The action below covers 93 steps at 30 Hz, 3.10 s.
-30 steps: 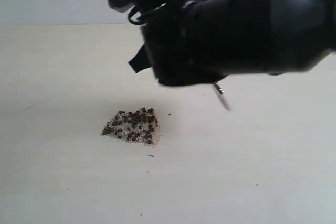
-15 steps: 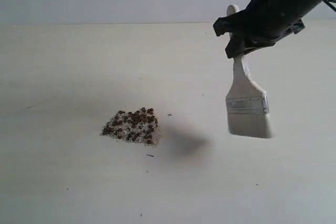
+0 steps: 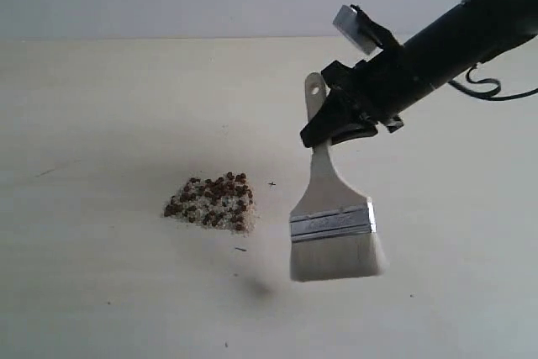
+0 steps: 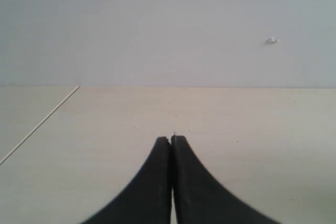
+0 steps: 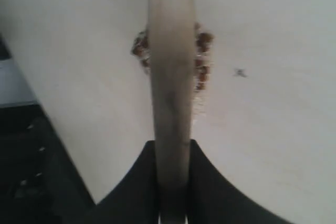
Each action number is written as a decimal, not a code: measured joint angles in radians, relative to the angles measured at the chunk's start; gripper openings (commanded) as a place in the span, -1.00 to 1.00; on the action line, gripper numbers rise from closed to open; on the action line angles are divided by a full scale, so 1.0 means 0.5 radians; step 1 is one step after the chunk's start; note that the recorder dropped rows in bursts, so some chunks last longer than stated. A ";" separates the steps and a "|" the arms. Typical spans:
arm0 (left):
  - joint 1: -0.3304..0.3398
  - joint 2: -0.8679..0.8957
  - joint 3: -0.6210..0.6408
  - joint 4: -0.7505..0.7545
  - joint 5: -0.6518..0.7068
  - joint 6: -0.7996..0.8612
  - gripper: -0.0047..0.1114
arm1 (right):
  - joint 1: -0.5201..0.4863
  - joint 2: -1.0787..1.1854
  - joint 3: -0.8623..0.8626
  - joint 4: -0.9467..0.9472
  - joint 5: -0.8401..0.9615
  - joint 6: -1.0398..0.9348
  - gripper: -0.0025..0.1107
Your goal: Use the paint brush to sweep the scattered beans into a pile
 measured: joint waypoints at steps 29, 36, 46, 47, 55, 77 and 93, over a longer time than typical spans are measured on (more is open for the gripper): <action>0.000 0.000 0.000 0.000 0.000 0.000 -0.92 | 0.000 0.376 -0.001 0.105 -0.220 0.238 -0.73; 0.000 0.000 0.000 0.000 0.000 0.000 -0.92 | 0.000 0.369 -0.001 -0.013 -0.360 0.214 -0.43; 0.000 0.000 0.000 0.000 0.000 0.000 -0.92 | 0.000 0.237 -0.001 -0.049 -0.454 0.216 -0.29; 0.000 0.000 0.000 0.000 0.000 0.000 -0.92 | 0.000 0.212 -0.001 -0.063 -0.468 0.237 -0.29; 0.000 0.000 0.000 0.000 0.000 0.000 -0.92 | 0.012 -0.324 0.097 -1.033 -0.795 0.920 -0.96; 0.000 0.000 0.000 0.000 0.000 0.000 -0.92 | 0.014 -2.800 1.498 -1.237 -1.668 1.243 -0.96; 0.000 0.000 0.000 0.000 0.000 0.000 -0.92 | -0.014 -3.625 1.557 -1.559 -1.668 1.126 -0.96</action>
